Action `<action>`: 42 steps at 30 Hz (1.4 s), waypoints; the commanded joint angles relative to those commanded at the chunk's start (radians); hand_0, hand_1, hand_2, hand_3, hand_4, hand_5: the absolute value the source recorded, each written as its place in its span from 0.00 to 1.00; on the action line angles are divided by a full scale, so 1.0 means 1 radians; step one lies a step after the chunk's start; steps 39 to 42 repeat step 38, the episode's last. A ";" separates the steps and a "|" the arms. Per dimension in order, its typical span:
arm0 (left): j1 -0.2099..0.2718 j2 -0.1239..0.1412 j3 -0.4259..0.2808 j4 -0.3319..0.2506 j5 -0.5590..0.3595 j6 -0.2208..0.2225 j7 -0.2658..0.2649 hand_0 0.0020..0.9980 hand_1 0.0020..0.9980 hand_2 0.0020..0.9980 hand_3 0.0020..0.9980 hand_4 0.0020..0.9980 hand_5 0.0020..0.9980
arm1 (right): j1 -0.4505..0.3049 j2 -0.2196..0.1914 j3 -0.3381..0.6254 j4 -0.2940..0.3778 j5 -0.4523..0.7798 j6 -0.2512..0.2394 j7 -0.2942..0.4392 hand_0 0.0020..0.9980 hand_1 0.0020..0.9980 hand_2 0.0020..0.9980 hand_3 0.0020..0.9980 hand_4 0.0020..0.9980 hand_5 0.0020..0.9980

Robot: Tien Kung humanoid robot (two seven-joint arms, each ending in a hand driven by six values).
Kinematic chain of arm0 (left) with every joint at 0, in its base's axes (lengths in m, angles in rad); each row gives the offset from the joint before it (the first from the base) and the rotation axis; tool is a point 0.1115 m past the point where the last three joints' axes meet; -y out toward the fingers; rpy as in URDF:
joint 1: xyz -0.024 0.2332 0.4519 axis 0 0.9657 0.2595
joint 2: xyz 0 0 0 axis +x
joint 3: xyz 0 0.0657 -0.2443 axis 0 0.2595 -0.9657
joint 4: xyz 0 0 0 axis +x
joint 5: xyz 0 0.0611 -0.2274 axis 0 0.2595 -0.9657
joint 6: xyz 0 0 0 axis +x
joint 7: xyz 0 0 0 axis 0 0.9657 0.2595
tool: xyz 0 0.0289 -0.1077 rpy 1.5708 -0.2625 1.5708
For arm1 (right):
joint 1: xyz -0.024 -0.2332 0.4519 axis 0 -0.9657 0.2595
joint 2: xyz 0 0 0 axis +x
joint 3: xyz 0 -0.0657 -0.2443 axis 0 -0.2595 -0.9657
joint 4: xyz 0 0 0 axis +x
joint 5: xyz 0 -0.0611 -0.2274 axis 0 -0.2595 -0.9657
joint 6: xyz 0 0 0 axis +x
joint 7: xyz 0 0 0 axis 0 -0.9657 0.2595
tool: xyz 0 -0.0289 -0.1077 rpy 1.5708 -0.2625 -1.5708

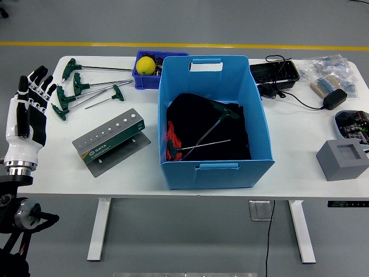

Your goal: Lift tool from toolbox,place it in box,lift tool from toolbox,place it in box

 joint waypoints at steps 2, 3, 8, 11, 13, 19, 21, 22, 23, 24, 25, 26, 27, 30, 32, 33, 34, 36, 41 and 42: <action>-0.003 -0.002 0.002 0.001 0.000 0.001 0.000 0.87 0.90 0.94 0.83 0.97 0.90 | 0.000 0.000 0.001 0.000 -0.003 0.000 -0.001 0.64 0.62 0.69 0.56 0.77 0.68; -0.003 -0.002 0.004 0.001 0.002 0.002 0.000 0.87 0.90 0.94 0.83 0.97 0.90 | 0.000 -0.001 0.002 0.000 -0.004 0.001 -0.001 0.64 0.62 0.69 0.56 0.77 0.68; -0.001 0.005 0.017 0.005 -0.002 0.004 0.001 0.87 0.90 0.95 0.83 0.97 0.89 | 0.000 -0.001 0.004 0.000 -0.003 0.000 0.000 0.64 0.62 0.69 0.56 0.77 0.68; 0.000 0.005 0.023 0.008 -0.004 0.005 0.002 0.87 0.90 0.95 0.83 0.97 0.89 | 0.000 -0.001 0.007 0.000 -0.005 -0.001 0.000 0.64 0.62 0.69 0.56 0.77 0.68; 0.000 0.004 0.027 0.009 -0.005 0.006 0.002 0.87 0.90 0.95 0.83 0.97 0.89 | 0.000 -0.001 0.008 0.001 -0.006 -0.002 0.000 0.64 0.62 0.69 0.56 0.78 0.68; -0.002 0.004 0.031 0.011 -0.006 0.006 0.001 0.87 0.90 0.95 0.83 0.97 0.89 | 0.000 0.001 0.006 0.001 -0.004 -0.003 0.001 0.64 0.62 0.69 0.56 0.78 0.68; -0.002 0.004 0.030 0.011 -0.006 0.007 0.001 0.87 0.90 0.95 0.83 0.97 0.89 | 0.000 0.001 0.011 0.002 -0.013 -0.005 -0.002 0.64 0.62 0.69 0.56 0.78 0.68; -0.002 0.004 0.029 0.011 -0.007 0.007 0.000 0.87 0.90 0.95 0.83 0.97 0.89 | -0.001 0.001 0.012 0.002 -0.016 -0.005 -0.003 0.64 0.62 0.69 0.56 0.78 0.68; -0.001 0.004 0.029 0.012 -0.007 0.007 0.000 0.87 0.90 0.95 0.83 0.97 0.89 | -0.001 0.002 0.012 0.002 -0.015 -0.005 -0.003 0.64 0.62 0.69 0.56 0.78 0.68; -0.001 0.005 0.029 0.012 -0.008 0.008 0.000 0.87 0.90 0.95 0.83 0.97 0.89 | -0.001 0.002 0.011 0.003 -0.013 -0.005 -0.002 0.64 0.62 0.69 0.56 0.78 0.68; -0.001 0.006 0.030 0.012 -0.009 0.008 0.000 0.87 0.90 0.95 0.83 0.96 0.89 | -0.001 0.002 0.010 0.002 -0.011 -0.005 -0.002 0.64 0.62 0.69 0.56 0.78 0.68; -0.001 0.008 0.032 0.014 -0.014 0.008 0.001 0.87 0.90 0.95 0.83 0.96 0.89 | -0.001 0.003 0.009 0.003 -0.008 -0.005 -0.001 0.64 0.62 0.69 0.56 0.78 0.68; -0.001 0.008 0.033 0.015 -0.016 0.007 0.001 0.87 0.90 0.95 0.83 0.96 0.89 | -0.001 0.003 0.008 0.003 -0.007 -0.005 0.000 0.64 0.62 0.69 0.56 0.78 0.68; -0.002 0.006 0.033 0.016 -0.020 0.008 0.000 0.87 0.90 0.95 0.83 0.96 0.89 | -0.001 0.002 0.000 0.003 0.002 -0.004 0.003 0.64 0.62 0.69 0.56 0.78 0.68; -0.002 0.005 0.032 0.016 -0.020 0.008 0.000 0.87 0.90 0.95 0.83 0.96 0.89 | -0.001 0.002 -0.005 0.003 0.010 -0.003 0.005 0.64 0.62 0.69 0.56 0.78 0.68; -0.002 0.005 0.032 0.016 -0.020 0.008 0.000 0.87 0.90 0.95 0.83 0.96 0.89 | -0.001 0.002 -0.006 0.003 0.011 -0.003 0.006 0.64 0.62 0.69 0.56 0.78 0.68; -0.002 0.005 0.033 0.016 -0.020 0.008 0.000 0.87 0.90 0.95 0.83 0.96 0.89 | -0.001 0.002 -0.008 0.003 0.012 -0.002 0.006 0.64 0.62 0.69 0.56 0.78 0.68; -0.001 0.006 0.033 0.016 -0.019 0.008 0.000 0.87 0.90 0.95 0.83 0.96 0.89 | -0.001 0.002 -0.009 0.003 0.013 -0.003 0.006 0.64 0.62 0.69 0.56 0.78 0.68; 0.000 0.006 0.033 0.017 -0.019 0.009 -0.001 0.87 0.90 0.95 0.83 0.96 0.89 | -0.001 0.002 -0.012 0.003 0.016 -0.002 0.007 0.64 0.62 0.69 0.56 0.78 0.68; 0.000 0.006 0.033 0.017 -0.019 0.009 -0.001 0.87 0.90 0.95 0.83 0.96 0.89 | -0.001 0.002 -0.012 0.003 0.016 -0.002 0.007 0.64 0.62 0.69 0.56 0.78 0.68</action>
